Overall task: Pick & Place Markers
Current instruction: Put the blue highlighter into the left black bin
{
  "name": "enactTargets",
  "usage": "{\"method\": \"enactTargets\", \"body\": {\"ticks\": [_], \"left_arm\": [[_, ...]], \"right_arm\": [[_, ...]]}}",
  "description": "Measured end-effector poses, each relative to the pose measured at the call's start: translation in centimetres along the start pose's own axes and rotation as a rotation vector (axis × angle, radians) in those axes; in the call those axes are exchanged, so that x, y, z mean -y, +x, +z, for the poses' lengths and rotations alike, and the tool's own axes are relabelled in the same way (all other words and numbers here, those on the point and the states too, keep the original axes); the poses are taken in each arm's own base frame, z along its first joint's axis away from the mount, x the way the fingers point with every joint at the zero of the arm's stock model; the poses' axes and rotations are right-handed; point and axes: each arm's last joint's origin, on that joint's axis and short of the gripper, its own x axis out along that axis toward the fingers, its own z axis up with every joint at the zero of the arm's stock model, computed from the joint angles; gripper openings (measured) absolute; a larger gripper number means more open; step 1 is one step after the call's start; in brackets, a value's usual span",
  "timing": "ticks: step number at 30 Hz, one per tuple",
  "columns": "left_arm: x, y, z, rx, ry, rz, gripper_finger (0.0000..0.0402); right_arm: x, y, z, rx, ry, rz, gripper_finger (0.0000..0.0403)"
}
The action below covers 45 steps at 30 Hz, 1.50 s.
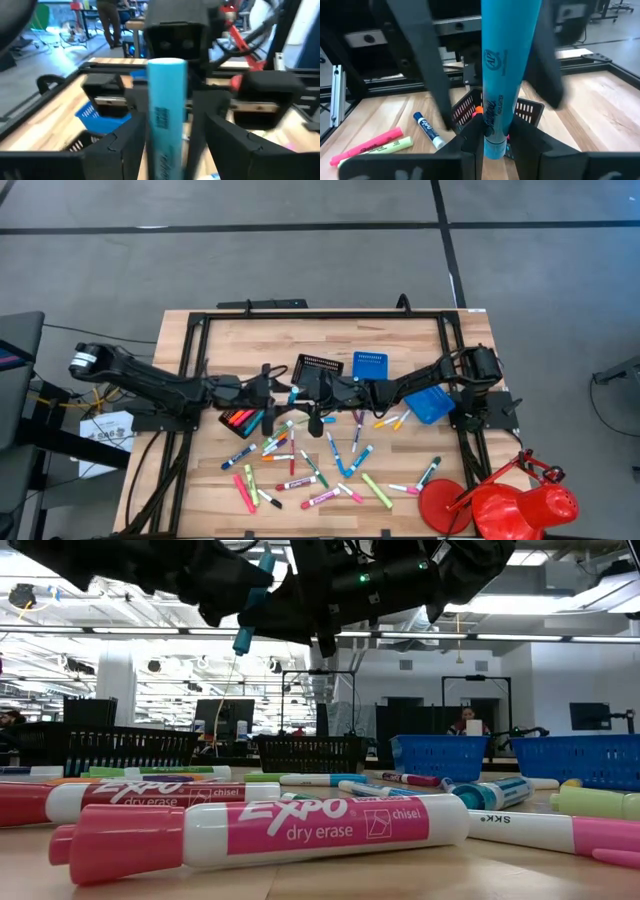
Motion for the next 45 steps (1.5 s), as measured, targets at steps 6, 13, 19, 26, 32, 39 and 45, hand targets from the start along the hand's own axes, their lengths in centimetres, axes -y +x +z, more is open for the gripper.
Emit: {"method": "enactTargets", "body": {"ticks": [6,13,19,26,32,39,45], "left_arm": [[-0.7,0.6,-0.2,0.011,0.0,0.034,0.0171],[-0.6,0.6,-0.2,0.01,-0.023,0.029,0.0103],[-0.5,0.6,-0.2,0.009,-0.027,0.027,0.0062],[-0.5,0.5,-1.4,-0.11,-0.096,0.031,0.008],[-1.0,-1.0,-3.0,-0.336,-0.174,0.139,0.0064],[-2.0,-4.8,-3.2,-0.515,-0.329,0.229,0.0079],[-2.2,-6.6,-5.6,-0.713,-0.426,0.274,0.0079]], "right_arm": [[0.0,0.0,0.0,-0.003,0.0,0.0,0.0067],[0.0,0.0,-0.1,-0.009,0.002,-0.004,0.0077],[0.1,0.0,-0.5,-0.046,0.003,-0.029,0.0089],[0.9,-0.1,-1.7,-0.167,0.016,-0.058,0.0135],[1.0,-0.1,-1.9,-0.197,0.046,-0.068,0.018],[1.0,-0.1,-1.9,-0.195,0.047,-0.068,0.0202],[1.0,-0.1,-2.0,-0.202,0.046,-0.066,0.0201]]}}
